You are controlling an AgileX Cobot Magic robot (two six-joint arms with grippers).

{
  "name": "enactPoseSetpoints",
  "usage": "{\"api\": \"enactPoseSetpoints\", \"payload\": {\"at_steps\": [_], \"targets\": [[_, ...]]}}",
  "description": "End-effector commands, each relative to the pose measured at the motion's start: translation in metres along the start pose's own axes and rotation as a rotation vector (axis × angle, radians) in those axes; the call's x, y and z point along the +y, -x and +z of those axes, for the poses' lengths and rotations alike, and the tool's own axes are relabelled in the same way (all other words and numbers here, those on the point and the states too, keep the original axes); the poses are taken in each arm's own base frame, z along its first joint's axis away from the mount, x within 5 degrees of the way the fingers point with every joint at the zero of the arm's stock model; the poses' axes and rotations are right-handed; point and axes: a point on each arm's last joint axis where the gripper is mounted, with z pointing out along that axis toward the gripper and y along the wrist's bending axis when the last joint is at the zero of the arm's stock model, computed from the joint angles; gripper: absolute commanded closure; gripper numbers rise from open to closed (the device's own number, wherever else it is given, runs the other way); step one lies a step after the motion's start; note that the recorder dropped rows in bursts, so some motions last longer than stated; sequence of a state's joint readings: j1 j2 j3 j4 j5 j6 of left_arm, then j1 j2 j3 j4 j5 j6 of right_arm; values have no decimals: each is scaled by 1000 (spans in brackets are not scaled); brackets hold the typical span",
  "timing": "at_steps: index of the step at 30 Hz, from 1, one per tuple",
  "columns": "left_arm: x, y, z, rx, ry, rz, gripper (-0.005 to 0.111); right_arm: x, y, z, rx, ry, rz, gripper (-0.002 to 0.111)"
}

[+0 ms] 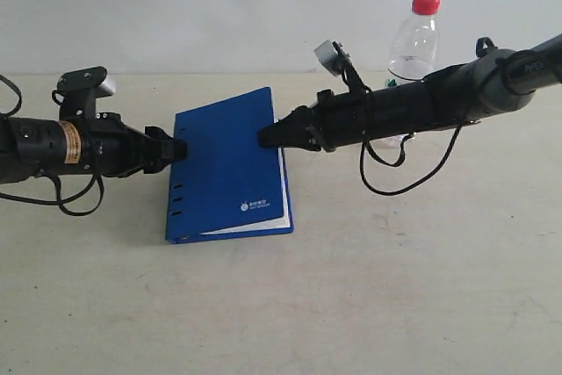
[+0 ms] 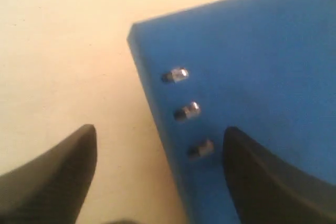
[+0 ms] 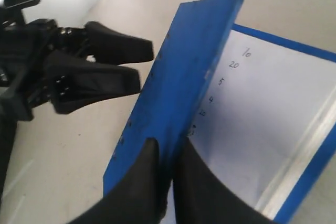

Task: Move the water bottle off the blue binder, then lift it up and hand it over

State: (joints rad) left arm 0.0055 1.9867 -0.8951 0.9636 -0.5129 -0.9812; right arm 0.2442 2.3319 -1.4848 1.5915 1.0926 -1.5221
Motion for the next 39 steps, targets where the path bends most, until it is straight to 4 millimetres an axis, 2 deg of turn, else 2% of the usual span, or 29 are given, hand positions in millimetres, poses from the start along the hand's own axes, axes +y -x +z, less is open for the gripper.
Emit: {"api": "enactPoseSetpoints", "payload": {"at_steps": [1, 7, 15, 18, 21, 27, 29, 32, 34, 36, 39], "targets": [[2, -7, 9, -36, -129, 7, 44, 10, -2, -3, 45, 103, -88, 109], [6, -17, 15, -102, -262, -4, 44, 12, -6, -4, 94, 124, -136, 109], [15, -24, 14, -74, -280, 46, 44, 12, -7, -4, 99, 125, -157, 109], [7, -21, 11, -116, -378, 68, 44, 12, -7, -4, 104, 125, -157, 109], [-11, -16, 0, -202, -598, 131, 45, 12, -9, -4, 122, 125, -163, 109], [-18, -20, 1, -154, -654, 215, 51, 11, -14, -5, 179, 122, -163, 109], [-18, -20, 1, -153, -656, 215, 51, 4, -15, -5, 197, 43, -155, 109], [-20, -23, 0, -132, -673, 236, 57, -10, -16, -5, 222, -104, -139, 109], [-21, -24, 0, -114, -691, 263, 66, -16, -17, -6, 227, -176, -128, 109], [-27, -25, 2, -99, -715, 287, 75, -18, -16, -7, 225, -205, -131, 109], [-41, -25, 6, -56, -772, 332, 78, -16, -17, -6, 229, -187, -131, 109]]}}
